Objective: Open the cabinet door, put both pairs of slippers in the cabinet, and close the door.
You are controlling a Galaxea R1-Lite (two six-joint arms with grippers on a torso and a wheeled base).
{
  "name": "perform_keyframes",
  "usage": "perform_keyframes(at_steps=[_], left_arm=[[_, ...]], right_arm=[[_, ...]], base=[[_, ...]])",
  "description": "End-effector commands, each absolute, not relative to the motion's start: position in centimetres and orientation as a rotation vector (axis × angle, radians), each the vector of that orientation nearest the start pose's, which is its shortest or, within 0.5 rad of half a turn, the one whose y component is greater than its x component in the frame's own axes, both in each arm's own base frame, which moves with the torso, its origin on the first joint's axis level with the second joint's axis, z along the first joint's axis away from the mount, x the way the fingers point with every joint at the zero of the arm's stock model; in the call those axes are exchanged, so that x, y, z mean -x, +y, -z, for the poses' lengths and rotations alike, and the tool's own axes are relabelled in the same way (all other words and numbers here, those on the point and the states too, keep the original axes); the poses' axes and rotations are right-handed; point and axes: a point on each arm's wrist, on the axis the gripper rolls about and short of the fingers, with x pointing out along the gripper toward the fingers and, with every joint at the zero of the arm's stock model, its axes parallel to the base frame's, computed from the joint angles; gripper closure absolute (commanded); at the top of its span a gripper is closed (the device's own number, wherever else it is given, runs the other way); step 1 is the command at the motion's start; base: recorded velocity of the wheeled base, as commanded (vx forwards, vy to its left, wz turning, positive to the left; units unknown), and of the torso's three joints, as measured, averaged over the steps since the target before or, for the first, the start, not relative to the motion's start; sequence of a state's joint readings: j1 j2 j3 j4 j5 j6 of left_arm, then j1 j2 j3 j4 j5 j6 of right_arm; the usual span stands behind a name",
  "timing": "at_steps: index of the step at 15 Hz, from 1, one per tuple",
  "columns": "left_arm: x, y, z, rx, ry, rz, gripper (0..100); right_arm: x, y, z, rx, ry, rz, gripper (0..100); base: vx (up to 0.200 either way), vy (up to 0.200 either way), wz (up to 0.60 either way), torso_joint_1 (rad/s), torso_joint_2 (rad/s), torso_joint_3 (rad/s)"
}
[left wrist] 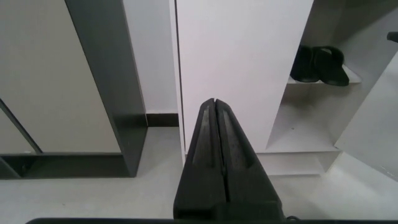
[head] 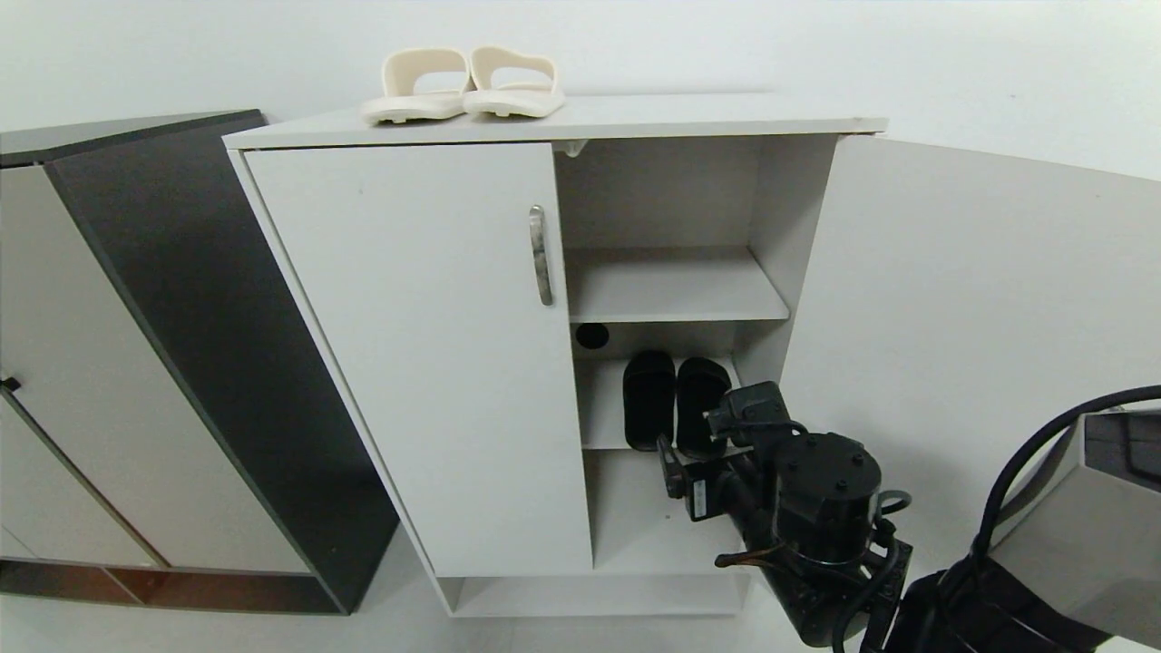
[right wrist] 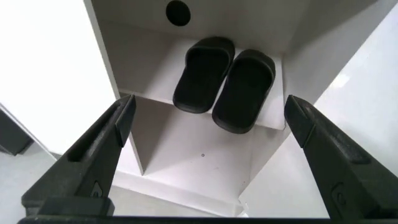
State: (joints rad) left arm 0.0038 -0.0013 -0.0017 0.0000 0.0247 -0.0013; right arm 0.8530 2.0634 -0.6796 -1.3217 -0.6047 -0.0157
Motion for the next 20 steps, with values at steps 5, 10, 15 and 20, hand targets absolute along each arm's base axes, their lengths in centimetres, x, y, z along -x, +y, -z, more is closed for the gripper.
perform_keyframes(at_steps=[5, 10, 15, 20], left_arm=[[2.3, 0.0, -7.6, 0.002, -0.002, -0.029, 100], [2.3, 0.0, -7.6, 0.002, -0.002, -0.029, 100], [2.3, 0.0, -7.6, 0.002, -0.002, -0.029, 100], [2.3, 0.0, -7.6, 0.002, -0.002, -0.031, 100]], right_arm=[[-23.7, 25.2, -9.9, 0.062, 0.051, -0.252, 0], [-23.7, 25.1, -9.8, 0.065, 0.054, -0.25, 0], [-23.5, 24.7, -9.5, 0.067, 0.056, -0.284, 0], [-23.7, 24.1, -8.9, 0.107, 0.063, -0.299, 0]], base=[[0.0, 0.16, 0.0, 0.002, 0.0, 0.003], [0.0, 0.2, 0.0, 0.002, 0.0, 0.003], [0.0, 0.2, 0.0, 0.001, 0.0, 0.004], [0.0, 0.16, 0.0, 0.003, 0.0, 0.001]])
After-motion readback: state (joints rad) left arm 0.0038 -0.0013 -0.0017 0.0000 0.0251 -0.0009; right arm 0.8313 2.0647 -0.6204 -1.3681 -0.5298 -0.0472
